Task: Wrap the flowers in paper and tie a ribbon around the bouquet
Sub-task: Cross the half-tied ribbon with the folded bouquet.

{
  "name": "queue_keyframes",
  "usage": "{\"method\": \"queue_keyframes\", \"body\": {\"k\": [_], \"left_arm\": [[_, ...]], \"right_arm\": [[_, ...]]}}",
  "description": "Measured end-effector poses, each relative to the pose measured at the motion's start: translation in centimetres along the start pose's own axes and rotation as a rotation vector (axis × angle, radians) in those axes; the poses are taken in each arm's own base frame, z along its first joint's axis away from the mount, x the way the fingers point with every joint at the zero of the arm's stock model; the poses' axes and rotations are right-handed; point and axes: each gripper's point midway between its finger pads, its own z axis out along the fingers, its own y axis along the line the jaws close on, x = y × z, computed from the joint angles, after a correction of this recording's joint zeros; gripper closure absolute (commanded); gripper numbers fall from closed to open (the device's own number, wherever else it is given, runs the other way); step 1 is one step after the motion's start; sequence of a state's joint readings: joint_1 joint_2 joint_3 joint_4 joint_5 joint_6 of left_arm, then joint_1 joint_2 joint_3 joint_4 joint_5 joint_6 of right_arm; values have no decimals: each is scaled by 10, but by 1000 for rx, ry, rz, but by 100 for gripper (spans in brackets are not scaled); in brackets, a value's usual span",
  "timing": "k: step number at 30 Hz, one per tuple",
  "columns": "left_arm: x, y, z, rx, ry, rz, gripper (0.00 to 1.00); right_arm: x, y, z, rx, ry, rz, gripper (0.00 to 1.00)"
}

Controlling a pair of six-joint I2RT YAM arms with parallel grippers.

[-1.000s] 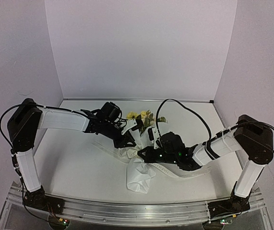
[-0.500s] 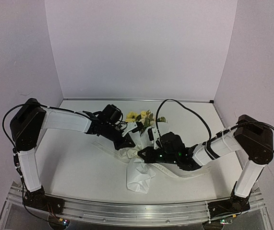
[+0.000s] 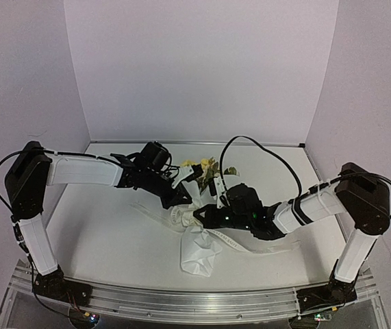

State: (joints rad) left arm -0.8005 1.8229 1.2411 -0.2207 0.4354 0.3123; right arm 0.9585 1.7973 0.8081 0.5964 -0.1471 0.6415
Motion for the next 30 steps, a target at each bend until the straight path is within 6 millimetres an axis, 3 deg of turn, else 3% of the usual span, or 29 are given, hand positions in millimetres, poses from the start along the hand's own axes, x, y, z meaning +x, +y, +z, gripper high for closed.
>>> {"method": "queue_keyframes", "body": {"k": [7, 20, 30], "left_arm": [[2, -11, -4, 19, 24, -3, 100], [14, -23, -13, 41, 57, -49, 100], [11, -35, -12, 78, 51, -56, 100]], "right_arm": [[-9, 6, 3, -7, -14, -12, 100], [-3, -18, 10, 66, -7, -33, 100], [-16, -8, 26, 33, -23, -68, 100]]}}
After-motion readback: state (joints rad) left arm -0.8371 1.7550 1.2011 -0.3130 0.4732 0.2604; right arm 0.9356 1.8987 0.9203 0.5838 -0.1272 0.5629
